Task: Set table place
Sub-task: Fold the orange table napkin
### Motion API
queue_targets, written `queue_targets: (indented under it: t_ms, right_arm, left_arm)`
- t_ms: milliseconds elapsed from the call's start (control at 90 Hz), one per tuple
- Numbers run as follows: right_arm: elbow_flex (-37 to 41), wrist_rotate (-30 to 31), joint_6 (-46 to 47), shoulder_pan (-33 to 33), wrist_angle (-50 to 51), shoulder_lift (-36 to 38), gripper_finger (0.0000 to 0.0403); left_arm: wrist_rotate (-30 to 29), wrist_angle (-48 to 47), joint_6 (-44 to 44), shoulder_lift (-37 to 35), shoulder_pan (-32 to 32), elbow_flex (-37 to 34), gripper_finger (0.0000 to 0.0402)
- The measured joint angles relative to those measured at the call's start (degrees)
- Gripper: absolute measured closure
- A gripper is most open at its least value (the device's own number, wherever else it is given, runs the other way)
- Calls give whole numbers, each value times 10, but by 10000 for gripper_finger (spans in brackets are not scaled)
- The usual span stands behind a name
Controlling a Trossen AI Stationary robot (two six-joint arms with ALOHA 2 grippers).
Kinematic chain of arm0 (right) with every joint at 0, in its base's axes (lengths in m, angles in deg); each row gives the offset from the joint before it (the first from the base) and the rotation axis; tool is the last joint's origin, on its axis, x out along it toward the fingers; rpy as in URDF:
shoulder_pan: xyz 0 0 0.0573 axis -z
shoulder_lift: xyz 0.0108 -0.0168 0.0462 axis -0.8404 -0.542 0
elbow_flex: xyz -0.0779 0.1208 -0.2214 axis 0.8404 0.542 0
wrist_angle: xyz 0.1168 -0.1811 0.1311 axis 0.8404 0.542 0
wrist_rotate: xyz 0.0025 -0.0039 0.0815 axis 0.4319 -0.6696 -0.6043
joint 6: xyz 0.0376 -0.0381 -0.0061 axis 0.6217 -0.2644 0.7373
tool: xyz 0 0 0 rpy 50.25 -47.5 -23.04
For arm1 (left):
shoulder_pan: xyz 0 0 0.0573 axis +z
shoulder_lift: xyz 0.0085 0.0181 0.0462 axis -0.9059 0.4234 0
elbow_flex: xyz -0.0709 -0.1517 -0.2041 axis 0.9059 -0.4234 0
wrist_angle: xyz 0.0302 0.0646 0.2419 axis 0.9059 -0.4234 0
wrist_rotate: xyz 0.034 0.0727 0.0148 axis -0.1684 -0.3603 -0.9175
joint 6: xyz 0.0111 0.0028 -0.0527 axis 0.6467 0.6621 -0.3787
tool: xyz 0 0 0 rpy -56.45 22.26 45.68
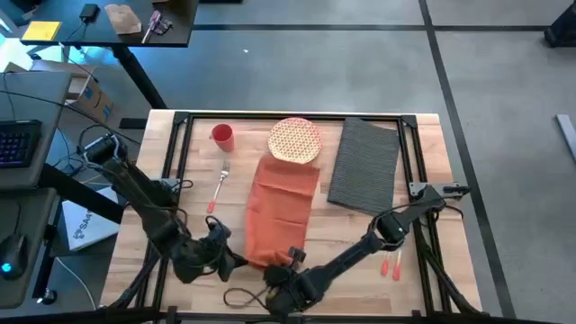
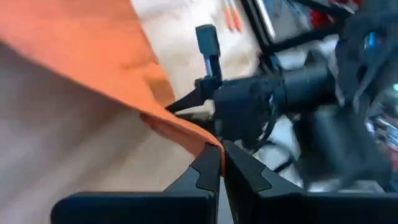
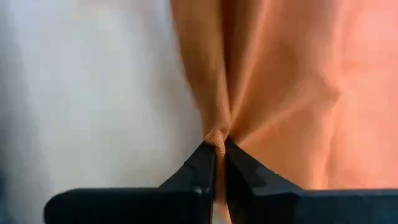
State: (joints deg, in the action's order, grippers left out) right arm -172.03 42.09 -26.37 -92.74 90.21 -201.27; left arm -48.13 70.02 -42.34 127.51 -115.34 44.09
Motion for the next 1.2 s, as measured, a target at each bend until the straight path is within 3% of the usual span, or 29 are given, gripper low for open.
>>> queue_targets:
  t_ms: [100,178,389,500,644,767,900,1033,1200]
  right_arm:
    - [-6,-68,7,-15,-9,35,402]
    - [-12,-84,12,-24,-14,51,402]
    - [-13,-102,52,-13,29,79,403]
    - [-13,-110,50,18,99,95,403]
    - [-12,-115,-11,72,201,105,403]
    - [9,-115,-100,122,213,105,403]
    - [41,-104,-138,174,212,105,403]
    - [67,-101,-171,214,209,105,403]
    - [83,-166,-182,242,211,105,403]
  left_arm:
    - [20,28,-25,-4,-30,3,402]
    - [6,45,-42,-2,-56,3,402]
    - [-116,-4,-62,2,-79,3,401]
    - [-157,-57,-38,2,-56,3,402]
    - [-160,-152,-6,2,-11,3,402]
    - [-149,-247,0,2,31,2,402]
    - [-147,-332,1,2,73,2,402]
    - [-133,-345,59,2,115,-2,402]
    - [-104,-330,162,2,174,-11,402]
